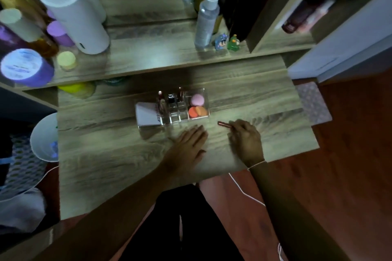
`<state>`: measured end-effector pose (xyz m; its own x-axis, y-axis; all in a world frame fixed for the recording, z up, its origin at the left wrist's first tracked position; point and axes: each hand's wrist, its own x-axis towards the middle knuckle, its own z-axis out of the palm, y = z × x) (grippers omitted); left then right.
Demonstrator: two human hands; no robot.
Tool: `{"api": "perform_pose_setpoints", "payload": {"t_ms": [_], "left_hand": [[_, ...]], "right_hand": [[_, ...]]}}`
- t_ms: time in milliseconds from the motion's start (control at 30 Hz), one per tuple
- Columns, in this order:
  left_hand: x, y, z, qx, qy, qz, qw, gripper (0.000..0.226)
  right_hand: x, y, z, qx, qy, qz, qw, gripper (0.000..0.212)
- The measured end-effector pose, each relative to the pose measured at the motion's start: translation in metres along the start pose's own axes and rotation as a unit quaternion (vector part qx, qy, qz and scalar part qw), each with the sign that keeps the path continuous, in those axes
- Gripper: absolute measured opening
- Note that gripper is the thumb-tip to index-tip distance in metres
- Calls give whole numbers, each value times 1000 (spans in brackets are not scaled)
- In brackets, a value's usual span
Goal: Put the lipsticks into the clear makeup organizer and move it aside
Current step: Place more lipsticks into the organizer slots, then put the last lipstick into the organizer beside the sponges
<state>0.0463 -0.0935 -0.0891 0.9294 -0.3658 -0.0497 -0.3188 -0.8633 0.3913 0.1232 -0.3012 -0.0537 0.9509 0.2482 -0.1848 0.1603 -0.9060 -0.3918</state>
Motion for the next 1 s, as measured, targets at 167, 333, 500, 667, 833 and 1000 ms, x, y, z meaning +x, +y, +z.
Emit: {"api": "perform_pose_setpoints", "payload": {"t_ms": [167, 333, 500, 667, 833, 1000], "left_hand": [[-5, -4, 5, 13, -24, -4, 1000, 59], [-10, -7, 0, -5, -14, -12, 1000, 56], [-25, -15, -12, -31, 32, -38, 998, 53], [-47, -29, -13, -19, 74, -25, 997, 50], [-60, -40, -11, -43, 121, -40, 991, 47], [-67, -46, -24, -77, 132, -72, 986, 48]], "right_hand": [[-14, -6, 12, -12, 17, 41, 999, 27], [-26, -12, 19, 81, 33, -15, 996, 22], [-35, -30, 16, 152, 63, -45, 985, 19], [-33, -53, 14, 200, 46, -63, 977, 21], [-22, -81, 14, 206, 25, -94, 974, 20], [-9, -107, 8, 218, 1, -133, 967, 40]]}}
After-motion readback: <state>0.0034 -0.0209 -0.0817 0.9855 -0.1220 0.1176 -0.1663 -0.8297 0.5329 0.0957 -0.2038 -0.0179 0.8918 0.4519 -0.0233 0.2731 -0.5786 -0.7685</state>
